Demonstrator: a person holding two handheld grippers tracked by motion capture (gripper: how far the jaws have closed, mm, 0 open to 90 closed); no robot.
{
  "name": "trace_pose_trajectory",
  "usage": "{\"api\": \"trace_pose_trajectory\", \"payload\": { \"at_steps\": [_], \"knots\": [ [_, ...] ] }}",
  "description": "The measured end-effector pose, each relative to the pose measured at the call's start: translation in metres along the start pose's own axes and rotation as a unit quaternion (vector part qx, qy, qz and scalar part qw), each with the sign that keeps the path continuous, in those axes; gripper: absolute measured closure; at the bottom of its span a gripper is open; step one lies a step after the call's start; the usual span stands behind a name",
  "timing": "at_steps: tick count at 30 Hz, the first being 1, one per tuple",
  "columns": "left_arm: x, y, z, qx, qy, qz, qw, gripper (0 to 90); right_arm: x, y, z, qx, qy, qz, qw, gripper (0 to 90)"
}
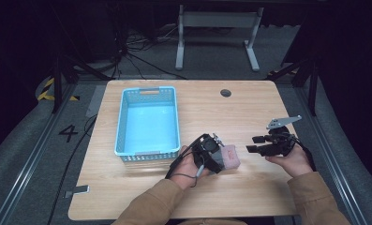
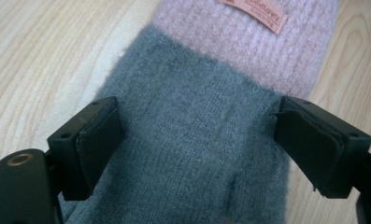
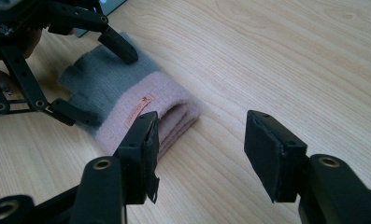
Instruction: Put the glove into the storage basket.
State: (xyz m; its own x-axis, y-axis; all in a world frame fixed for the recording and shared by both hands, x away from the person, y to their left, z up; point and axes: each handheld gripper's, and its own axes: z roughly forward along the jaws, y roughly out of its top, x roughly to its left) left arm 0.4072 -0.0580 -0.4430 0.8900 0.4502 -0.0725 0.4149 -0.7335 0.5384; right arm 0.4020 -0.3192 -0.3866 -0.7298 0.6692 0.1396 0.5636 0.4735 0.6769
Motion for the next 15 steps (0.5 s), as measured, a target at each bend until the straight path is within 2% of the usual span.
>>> {"api": "trace_pose_trajectory", "payload": {
  "at_steps": [8, 15],
  "knots": [
    [-0.0028, -0.0006, 0.0023, 0.001, 0.01, 0.008, 0.9999, 15.1, 0.0002, 0.0003, -0.0001, -0.003, 0.004, 0.0, 1.0, 45.9],
    [-0.0045, -0.0015, 0.0031, -0.002, 0.018, 0.006, 0.9998, 17.7, -0.0003, 0.0, -0.0005, -0.006, 0.005, 0.002, 1.0, 45.8]
  ]
}}
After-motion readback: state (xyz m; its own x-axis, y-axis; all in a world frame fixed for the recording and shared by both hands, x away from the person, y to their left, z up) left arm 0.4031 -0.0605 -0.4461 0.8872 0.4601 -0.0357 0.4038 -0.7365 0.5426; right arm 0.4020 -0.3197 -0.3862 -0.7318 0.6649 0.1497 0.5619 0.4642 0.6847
